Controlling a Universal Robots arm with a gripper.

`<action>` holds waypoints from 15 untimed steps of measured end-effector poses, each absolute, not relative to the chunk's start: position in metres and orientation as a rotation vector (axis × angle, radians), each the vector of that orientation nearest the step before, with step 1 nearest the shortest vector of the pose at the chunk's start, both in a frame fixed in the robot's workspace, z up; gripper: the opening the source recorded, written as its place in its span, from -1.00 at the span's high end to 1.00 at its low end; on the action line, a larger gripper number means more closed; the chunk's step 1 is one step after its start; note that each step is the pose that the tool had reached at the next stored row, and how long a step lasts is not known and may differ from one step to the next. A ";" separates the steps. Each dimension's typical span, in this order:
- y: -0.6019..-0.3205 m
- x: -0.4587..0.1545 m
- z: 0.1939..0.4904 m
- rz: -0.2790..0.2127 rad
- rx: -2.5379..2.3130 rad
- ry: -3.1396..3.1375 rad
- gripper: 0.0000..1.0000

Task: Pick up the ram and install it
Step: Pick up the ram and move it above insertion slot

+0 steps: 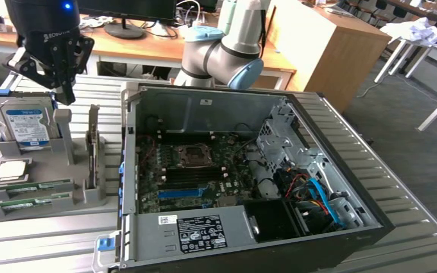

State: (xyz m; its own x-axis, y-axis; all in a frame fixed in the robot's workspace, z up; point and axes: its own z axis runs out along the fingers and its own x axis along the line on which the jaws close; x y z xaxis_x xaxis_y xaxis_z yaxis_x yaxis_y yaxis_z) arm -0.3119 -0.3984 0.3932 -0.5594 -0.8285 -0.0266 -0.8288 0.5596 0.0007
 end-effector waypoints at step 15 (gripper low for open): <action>-0.398 -0.312 0.393 0.022 -1.552 2.705 0.80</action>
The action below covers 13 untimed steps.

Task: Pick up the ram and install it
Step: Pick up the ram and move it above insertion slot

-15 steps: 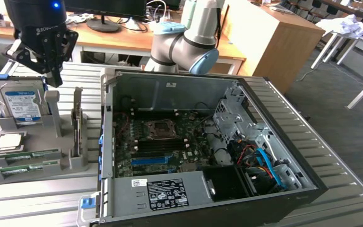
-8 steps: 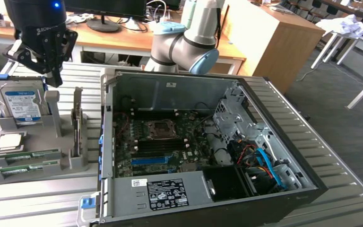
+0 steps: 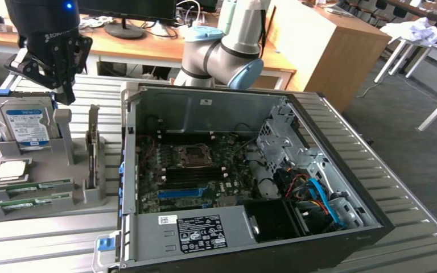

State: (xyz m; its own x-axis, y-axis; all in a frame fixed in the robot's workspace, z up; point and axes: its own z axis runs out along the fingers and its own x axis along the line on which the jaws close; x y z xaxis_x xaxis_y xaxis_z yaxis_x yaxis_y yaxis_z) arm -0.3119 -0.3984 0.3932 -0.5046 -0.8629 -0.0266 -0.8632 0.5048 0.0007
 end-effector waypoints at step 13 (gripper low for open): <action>-0.398 -0.312 0.393 0.023 -1.660 2.641 0.80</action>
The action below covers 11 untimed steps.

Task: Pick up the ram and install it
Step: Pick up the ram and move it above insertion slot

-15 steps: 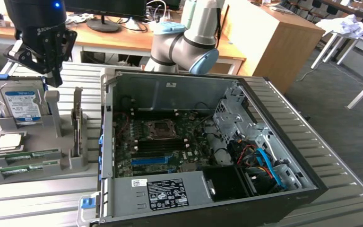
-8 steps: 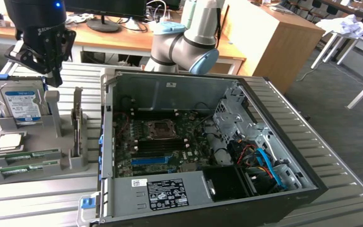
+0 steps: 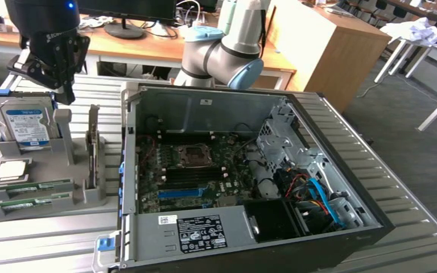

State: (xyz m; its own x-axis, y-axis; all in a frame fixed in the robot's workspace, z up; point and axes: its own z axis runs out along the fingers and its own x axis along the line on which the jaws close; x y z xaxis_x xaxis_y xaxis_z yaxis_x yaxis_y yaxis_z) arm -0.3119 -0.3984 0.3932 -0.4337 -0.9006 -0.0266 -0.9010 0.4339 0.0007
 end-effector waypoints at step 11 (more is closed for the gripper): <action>-0.398 -0.312 0.393 0.024 -1.746 2.586 0.80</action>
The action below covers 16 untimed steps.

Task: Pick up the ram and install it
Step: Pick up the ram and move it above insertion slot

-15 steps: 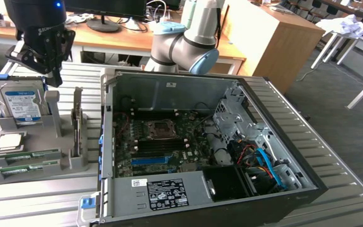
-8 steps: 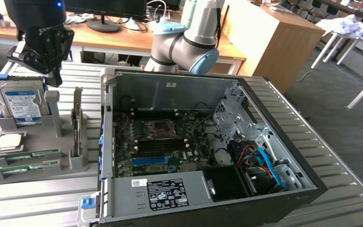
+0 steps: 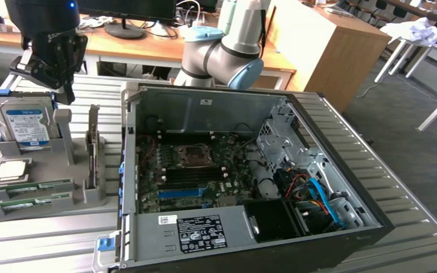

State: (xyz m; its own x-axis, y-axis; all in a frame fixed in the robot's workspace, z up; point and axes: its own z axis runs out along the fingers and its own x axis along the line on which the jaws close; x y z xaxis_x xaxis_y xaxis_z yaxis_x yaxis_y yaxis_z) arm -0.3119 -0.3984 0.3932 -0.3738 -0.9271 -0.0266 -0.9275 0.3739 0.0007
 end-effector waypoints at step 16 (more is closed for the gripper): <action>-0.398 -0.312 0.393 0.026 -1.852 2.511 0.80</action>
